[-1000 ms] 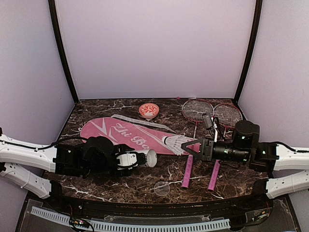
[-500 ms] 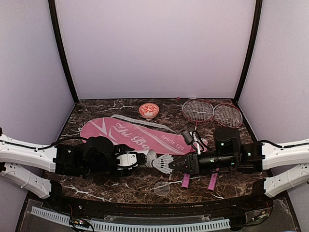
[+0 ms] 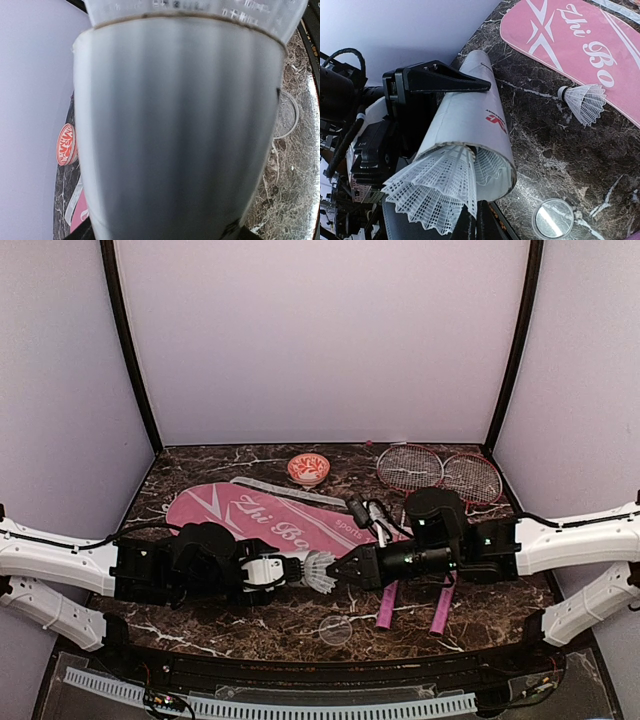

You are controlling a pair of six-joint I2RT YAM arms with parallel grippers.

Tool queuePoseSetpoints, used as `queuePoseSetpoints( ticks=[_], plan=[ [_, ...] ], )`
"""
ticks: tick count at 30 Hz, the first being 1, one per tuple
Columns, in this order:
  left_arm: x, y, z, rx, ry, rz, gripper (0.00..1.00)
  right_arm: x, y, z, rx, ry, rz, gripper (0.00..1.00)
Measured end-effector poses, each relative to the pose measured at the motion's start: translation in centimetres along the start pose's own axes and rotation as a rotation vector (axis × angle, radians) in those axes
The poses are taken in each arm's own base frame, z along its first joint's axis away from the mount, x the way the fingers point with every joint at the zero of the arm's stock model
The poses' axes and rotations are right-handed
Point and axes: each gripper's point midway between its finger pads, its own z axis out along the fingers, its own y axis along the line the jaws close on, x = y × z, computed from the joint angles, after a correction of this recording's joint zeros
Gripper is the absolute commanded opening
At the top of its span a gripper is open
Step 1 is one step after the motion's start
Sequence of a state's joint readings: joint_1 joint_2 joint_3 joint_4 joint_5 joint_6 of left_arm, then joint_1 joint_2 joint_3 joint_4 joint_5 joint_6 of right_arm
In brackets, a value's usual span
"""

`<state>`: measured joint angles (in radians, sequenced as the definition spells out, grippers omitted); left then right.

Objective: Pack up the badminton gear
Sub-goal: Place the shuttlecock in the shuttle tube.

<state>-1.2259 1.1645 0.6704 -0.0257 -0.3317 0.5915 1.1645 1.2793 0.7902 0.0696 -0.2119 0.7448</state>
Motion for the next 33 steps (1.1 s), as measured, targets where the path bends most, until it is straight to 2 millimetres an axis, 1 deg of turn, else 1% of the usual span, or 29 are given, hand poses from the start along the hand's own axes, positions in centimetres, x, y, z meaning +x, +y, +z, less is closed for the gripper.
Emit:
queuePoseSetpoints(
  ticks=[9, 14, 19, 27, 33],
  plan=[
    [-0.1, -0.2, 0.0, 0.009, -0.004, 0.001, 0.65, 0.2, 0.1, 1.4, 0.021, 0.030, -0.014, 0.00],
    [-0.1, -0.2, 0.0, 0.012, -0.005, 0.001, 0.65, 0.1, 0.2, 1.7, 0.022, 0.031, -0.016, 0.00],
    [0.0, -0.4, 0.0, 0.019, -0.004, 0.002, 0.65, 0.2, -0.1, 2.2, 0.033, 0.037, -0.013, 0.00],
    [0.0, -0.4, 0.0, 0.020, -0.002, 0.003, 0.65, -0.3, -0.2, 3.2, 0.051, 0.037, -0.012, 0.00],
    [0.0, -0.4, 0.0, 0.020, -0.002, 0.003, 0.65, -0.5, -0.3, 3.6, 0.061, 0.039, -0.011, 0.00]
  ],
)
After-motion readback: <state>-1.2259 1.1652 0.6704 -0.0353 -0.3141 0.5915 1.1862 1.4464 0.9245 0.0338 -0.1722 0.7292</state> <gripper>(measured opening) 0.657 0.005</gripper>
